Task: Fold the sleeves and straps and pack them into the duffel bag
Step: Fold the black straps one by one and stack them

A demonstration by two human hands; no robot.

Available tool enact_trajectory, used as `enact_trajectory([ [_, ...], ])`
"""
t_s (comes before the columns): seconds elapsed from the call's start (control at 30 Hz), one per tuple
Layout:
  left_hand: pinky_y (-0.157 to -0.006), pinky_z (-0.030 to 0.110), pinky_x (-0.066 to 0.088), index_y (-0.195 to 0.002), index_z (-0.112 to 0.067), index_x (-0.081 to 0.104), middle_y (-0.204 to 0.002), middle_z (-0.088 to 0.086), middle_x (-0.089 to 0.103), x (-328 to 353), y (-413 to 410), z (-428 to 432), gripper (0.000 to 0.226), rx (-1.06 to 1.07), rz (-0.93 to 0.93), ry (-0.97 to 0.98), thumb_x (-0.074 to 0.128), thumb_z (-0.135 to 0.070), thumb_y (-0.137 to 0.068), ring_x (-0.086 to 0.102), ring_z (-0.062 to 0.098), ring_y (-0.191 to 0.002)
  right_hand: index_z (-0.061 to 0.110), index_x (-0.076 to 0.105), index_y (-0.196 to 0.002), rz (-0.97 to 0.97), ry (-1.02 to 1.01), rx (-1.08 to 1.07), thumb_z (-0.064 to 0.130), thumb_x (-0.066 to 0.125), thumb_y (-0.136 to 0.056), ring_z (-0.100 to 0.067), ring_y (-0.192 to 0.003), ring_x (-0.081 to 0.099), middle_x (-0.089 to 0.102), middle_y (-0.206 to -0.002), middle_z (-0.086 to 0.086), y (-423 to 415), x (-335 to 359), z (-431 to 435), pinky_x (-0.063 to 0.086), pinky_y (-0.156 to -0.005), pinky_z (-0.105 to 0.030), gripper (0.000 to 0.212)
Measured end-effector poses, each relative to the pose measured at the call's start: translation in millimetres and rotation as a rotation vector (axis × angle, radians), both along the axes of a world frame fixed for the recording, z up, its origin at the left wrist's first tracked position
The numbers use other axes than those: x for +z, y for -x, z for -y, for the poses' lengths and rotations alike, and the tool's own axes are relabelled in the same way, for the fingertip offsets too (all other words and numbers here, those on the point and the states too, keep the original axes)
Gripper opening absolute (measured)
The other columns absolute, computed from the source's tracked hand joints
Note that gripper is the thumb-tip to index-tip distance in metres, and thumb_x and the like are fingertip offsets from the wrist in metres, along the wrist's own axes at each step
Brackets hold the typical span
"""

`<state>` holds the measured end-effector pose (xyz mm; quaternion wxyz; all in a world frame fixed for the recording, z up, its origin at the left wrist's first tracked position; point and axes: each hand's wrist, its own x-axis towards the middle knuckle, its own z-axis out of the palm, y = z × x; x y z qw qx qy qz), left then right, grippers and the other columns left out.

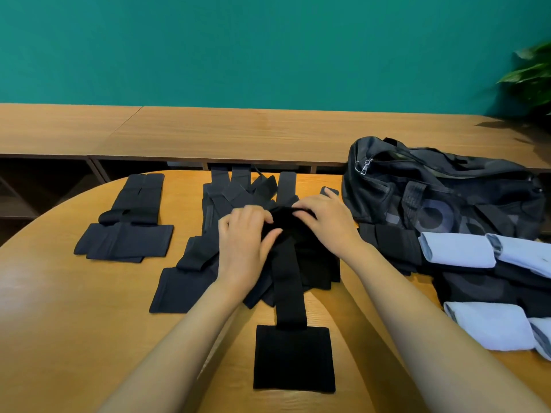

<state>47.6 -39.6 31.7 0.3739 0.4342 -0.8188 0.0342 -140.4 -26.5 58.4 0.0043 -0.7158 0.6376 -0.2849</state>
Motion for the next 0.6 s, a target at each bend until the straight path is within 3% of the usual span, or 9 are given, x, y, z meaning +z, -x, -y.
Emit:
enact_trajectory([
  [0.07,-0.087,0.030,0.032,-0.102,-0.020,0.062,-0.101,-0.005,0.062,-5,4,-7,0.020,-0.096,0.115,0.034,0.058,-0.036,-0.091,0.055,0.016,-0.098,0.017,0.070,-0.111,0.092,-0.010,-0.034,0.023,0.055,-0.100,-0.012,-0.111,0.041,0.072,-0.109,0.002,2,6,2,0.018,-0.116,-0.037,0.020],
  [0.13,-0.098,0.031,0.034,-0.124,-0.021,0.060,-0.127,-0.004,0.060,-14,9,-10,0.040,-0.181,0.281,-0.047,0.042,-0.044,-0.097,0.054,0.016,-0.118,0.019,0.071,-0.109,0.109,-0.037,-0.022,0.025,0.055,-0.099,-0.014,-0.101,0.055,0.072,-0.103,0.004,6,5,5,0.018,-0.118,-0.039,0.019],
  [0.23,-0.112,0.038,0.029,-0.147,-0.021,0.041,-0.153,-0.003,0.040,-31,16,-10,0.063,-0.219,0.463,-0.234,0.016,-0.053,-0.099,0.036,0.014,-0.139,0.021,0.071,-0.106,0.104,-0.078,-0.015,0.028,0.058,-0.098,-0.018,-0.093,0.064,0.073,-0.096,0.006,11,-2,9,0.022,-0.118,-0.042,0.017],
  [0.27,-0.114,0.038,0.026,-0.150,-0.022,0.036,-0.156,-0.003,0.036,-37,17,-10,0.067,-0.213,0.495,-0.277,0.010,-0.054,-0.098,0.032,0.014,-0.142,0.020,0.071,-0.103,0.111,-0.087,-0.032,0.029,0.058,-0.098,-0.020,-0.091,0.064,0.072,-0.092,0.005,13,-4,11,0.029,-0.114,-0.044,0.017],
  [0.33,-0.116,0.038,0.020,-0.152,-0.024,0.032,-0.157,-0.004,0.033,-44,18,-12,0.072,-0.194,0.508,-0.319,0.002,-0.057,-0.095,0.028,0.012,-0.144,0.018,0.069,-0.093,0.141,-0.082,-0.088,0.032,0.058,-0.097,-0.025,-0.086,0.062,0.070,-0.082,0.003,16,-4,14,0.047,-0.094,-0.045,0.018],
  [0.4,-0.117,0.038,0.016,-0.152,-0.025,0.031,-0.158,-0.007,0.032,-44,20,-11,0.075,-0.184,0.506,-0.339,-0.002,-0.058,-0.093,0.026,0.010,-0.145,0.013,0.068,-0.086,0.170,-0.062,-0.130,0.032,0.059,-0.097,-0.024,-0.081,0.063,0.068,-0.078,-0.001,21,1,20,0.053,-0.076,-0.046,0.024],
  [0.6,-0.118,0.037,0.011,-0.151,-0.029,0.032,-0.157,-0.010,0.033,-44,21,-13,0.076,-0.170,0.483,-0.378,-0.004,-0.059,-0.092,0.028,0.007,-0.143,0.001,0.072,-0.091,0.194,-0.021,-0.274,0.022,0.062,-0.095,-0.032,-0.089,0.067,0.072,-0.087,-0.015,36,25,49,0.054,-0.080,-0.049,0.023],
])
